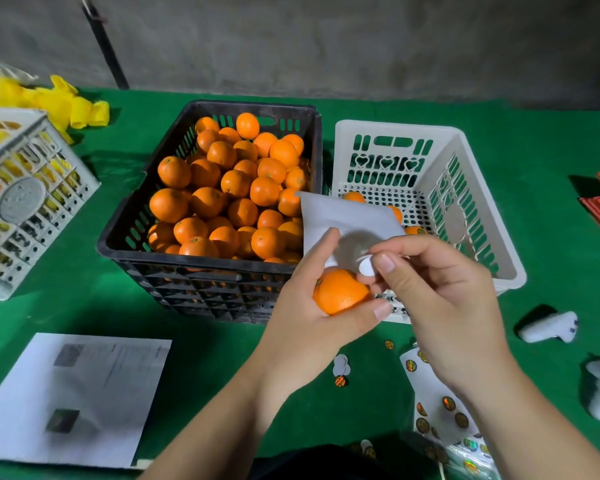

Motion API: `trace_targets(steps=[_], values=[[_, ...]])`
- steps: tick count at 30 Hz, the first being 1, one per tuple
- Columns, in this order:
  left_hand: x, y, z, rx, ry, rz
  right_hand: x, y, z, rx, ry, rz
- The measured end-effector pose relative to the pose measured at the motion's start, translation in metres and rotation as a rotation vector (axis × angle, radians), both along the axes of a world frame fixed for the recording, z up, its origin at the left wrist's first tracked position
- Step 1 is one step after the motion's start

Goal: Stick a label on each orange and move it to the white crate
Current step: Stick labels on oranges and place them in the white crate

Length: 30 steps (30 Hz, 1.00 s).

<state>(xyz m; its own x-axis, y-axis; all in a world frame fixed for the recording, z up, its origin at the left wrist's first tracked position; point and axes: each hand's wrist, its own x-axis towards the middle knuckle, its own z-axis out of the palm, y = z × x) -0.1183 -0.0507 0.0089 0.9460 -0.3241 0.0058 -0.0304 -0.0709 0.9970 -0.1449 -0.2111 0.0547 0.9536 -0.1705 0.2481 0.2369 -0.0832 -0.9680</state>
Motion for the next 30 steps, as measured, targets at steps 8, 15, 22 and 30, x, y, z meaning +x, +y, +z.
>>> trace_targets(steps=[8, 15, 22, 30], values=[[0.000, 0.001, -0.003, -0.030, 0.041, 0.015, 0.001, -0.002, -0.002, 0.068, 0.092, 0.017], [0.001, -0.001, -0.007, -0.079, 0.036, 0.007, 0.001, -0.002, -0.005, 0.089, 0.047, 0.075], [-0.002, -0.007, -0.008, -0.194, 0.131, 0.073, 0.005, 0.000, -0.012, -0.326, -0.304, 0.012], [-0.003, -0.013, -0.008, -0.336, 0.300, 0.100, 0.005, 0.000, -0.025, -0.546, -0.391, 0.095]])
